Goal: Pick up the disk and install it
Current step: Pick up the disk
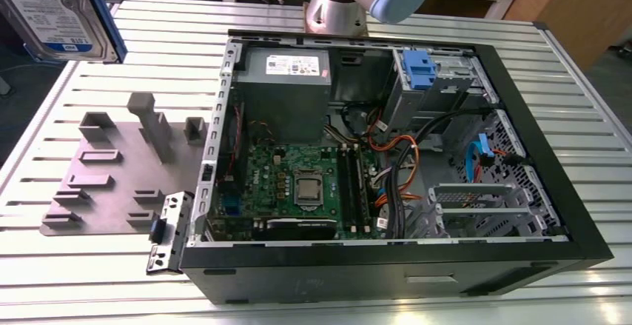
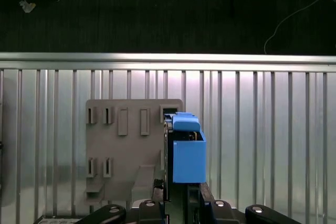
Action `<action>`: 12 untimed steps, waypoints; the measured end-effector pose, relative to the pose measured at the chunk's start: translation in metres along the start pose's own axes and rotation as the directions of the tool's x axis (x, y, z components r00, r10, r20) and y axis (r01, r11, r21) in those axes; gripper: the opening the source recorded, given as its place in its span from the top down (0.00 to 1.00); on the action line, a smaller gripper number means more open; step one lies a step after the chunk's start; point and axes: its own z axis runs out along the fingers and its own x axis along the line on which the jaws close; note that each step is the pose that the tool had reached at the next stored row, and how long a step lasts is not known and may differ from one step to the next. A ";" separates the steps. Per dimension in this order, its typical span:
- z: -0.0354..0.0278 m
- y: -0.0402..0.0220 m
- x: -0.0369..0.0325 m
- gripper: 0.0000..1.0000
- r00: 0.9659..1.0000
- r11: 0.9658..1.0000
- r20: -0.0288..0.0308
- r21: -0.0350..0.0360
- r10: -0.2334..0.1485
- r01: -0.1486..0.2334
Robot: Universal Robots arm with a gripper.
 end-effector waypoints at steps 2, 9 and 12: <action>-0.0001 0.0000 0.0000 0.65 1.000 1.000 0.000 0.000 0.000 0.000; -0.0003 -0.0014 0.0000 0.65 1.000 1.000 0.000 0.000 0.000 0.000; -0.0002 -0.0043 0.0000 0.65 1.000 1.000 0.000 0.000 0.000 0.000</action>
